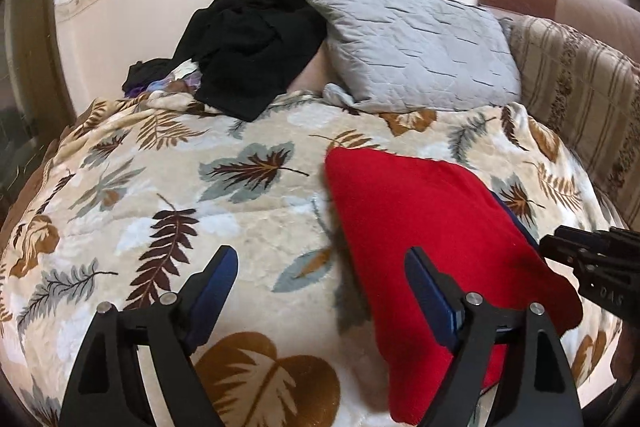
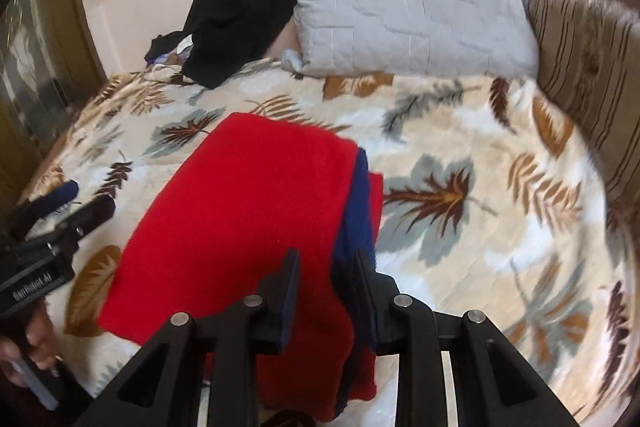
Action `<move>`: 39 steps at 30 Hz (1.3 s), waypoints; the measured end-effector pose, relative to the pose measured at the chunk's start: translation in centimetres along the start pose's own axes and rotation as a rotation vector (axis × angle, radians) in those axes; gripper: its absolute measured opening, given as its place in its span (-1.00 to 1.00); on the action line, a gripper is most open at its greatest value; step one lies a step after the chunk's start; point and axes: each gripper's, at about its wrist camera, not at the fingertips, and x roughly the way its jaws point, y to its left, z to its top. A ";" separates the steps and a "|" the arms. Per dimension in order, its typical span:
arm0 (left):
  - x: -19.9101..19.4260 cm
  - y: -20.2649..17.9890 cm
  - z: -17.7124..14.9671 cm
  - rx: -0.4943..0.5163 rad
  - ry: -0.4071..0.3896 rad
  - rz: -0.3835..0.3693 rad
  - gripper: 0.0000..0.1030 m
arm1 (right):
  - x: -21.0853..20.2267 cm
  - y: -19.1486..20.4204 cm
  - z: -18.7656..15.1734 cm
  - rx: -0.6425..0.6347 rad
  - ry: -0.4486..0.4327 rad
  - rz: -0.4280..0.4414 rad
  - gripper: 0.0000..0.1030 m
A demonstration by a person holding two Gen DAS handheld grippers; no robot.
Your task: Fold small clothes
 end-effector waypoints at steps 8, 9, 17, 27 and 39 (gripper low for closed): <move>1.4 -0.4 0.1 0.017 0.040 0.022 0.66 | -0.3 0.5 0.4 -0.003 -0.027 -0.030 -0.40; 1.5 -0.5 0.1 0.019 0.043 0.025 0.66 | -0.1 0.6 0.3 -0.003 -0.021 -0.029 -0.40; 3.9 -1.5 -0.8 0.078 0.095 0.072 0.87 | 3.9 0.1 -0.5 0.060 0.179 0.076 -0.33; 0.6 -0.7 0.1 0.026 0.031 0.060 0.87 | 1.3 -0.6 -0.4 0.086 0.074 0.122 -0.30; 2.2 -1.6 -1.0 0.096 0.120 0.089 0.87 | 1.0 -2.6 -0.2 0.229 0.005 0.131 0.54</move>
